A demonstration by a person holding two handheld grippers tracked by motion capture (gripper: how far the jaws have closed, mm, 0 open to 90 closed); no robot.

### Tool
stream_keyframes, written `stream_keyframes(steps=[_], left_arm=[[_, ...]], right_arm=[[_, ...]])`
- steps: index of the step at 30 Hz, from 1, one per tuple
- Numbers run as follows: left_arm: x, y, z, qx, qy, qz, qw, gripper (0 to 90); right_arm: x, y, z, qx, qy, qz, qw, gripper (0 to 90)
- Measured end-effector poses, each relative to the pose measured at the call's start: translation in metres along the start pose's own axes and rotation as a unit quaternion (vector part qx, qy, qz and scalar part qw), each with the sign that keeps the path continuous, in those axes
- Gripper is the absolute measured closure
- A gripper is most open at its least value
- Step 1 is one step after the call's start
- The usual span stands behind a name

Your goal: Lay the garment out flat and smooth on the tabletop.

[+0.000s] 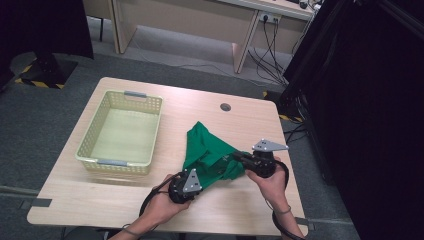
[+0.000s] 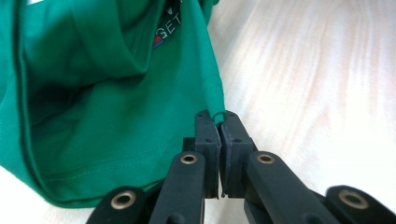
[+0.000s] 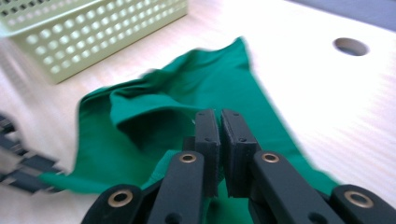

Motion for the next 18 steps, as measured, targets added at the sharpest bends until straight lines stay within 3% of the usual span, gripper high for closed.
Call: stream_keyframes(steps=[9,18], left_arm=[[0.013,-0.009,-0.011,0.005,-0.005,-0.012,0.9999,87.0],[0.019,-0.019,-0.023,0.009,-0.013,-0.011,0.9998,86.9]], right_arm=[[0.036,-0.001,0.008,-0.005,0.022,-0.043,0.9988,86.0],[0.067,0.005,0.009,-0.016,0.045,-0.085,0.9952,86.1]])
Point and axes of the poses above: each handheld gripper's, and its own axes: y roughly forward along the jaws, z roughly out of its top, x roughly to its right, the point moved 6 cm from there along y, roughly forward along the jaws, and after that the axes turned 15 degrees about -z, right-handed, at the moved point
